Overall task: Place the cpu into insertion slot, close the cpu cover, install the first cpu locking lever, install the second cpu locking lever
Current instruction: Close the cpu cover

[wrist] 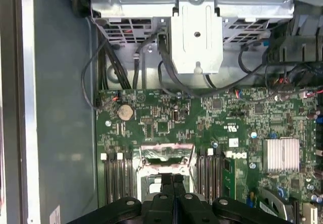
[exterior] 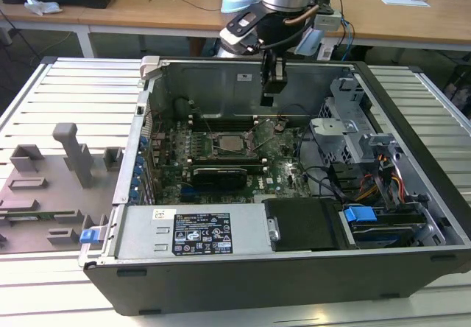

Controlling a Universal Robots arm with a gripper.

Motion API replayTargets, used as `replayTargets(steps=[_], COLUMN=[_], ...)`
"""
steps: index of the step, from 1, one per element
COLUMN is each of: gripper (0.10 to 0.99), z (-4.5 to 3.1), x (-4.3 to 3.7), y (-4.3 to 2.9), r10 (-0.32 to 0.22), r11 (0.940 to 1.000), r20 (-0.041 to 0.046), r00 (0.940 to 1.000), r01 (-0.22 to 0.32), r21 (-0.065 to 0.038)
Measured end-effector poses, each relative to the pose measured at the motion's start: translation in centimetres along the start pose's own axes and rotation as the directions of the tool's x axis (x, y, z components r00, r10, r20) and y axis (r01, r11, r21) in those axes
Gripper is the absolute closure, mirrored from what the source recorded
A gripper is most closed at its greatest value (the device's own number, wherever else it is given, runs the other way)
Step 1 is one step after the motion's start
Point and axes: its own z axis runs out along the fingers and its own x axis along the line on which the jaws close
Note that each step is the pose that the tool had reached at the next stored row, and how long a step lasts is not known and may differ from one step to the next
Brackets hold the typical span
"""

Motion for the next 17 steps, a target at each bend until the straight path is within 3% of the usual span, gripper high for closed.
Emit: replayTargets(steps=[17], gripper=[0.980], z=[-0.02], x=[0.09], y=[2.88], r10=[0.000], r11=[1.0000], r20=[0.0001], r00=[1.0000], r01=[0.000], r21=[0.002])
